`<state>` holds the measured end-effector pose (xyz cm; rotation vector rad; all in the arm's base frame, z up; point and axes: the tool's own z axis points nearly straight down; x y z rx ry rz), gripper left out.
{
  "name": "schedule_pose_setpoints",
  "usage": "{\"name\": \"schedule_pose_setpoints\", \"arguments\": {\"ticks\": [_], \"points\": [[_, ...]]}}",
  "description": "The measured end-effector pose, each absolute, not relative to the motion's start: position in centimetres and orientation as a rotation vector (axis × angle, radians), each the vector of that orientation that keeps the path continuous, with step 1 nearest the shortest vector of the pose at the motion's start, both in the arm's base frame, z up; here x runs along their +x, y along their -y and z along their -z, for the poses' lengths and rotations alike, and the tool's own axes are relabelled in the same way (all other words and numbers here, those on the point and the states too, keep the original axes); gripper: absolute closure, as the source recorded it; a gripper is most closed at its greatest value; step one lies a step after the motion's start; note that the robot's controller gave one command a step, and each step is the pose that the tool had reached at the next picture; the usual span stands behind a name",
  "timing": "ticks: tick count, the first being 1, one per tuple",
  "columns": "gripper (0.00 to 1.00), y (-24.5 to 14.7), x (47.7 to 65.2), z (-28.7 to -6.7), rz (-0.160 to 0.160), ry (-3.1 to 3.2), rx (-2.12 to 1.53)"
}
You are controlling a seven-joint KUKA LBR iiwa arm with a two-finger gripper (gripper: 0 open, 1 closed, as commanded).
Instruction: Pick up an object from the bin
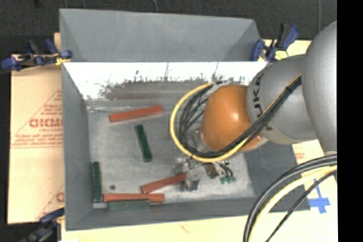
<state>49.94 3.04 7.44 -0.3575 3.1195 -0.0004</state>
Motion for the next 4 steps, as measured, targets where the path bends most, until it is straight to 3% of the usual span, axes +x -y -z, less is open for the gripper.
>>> {"name": "schedule_pose_setpoints", "arguments": {"ticks": [1,2,3,4], "points": [[1.00,-3.0,49.9,-7.4,0.001,-3.119,-0.358],[1.00,-2.5,51.0,-20.0,0.002,-2.823,-1.366],[1.00,-2.5,50.9,-19.9,-0.001,-2.825,-1.366],[1.00,-2.1,51.1,-22.0,-0.006,-2.748,-1.531]]}}
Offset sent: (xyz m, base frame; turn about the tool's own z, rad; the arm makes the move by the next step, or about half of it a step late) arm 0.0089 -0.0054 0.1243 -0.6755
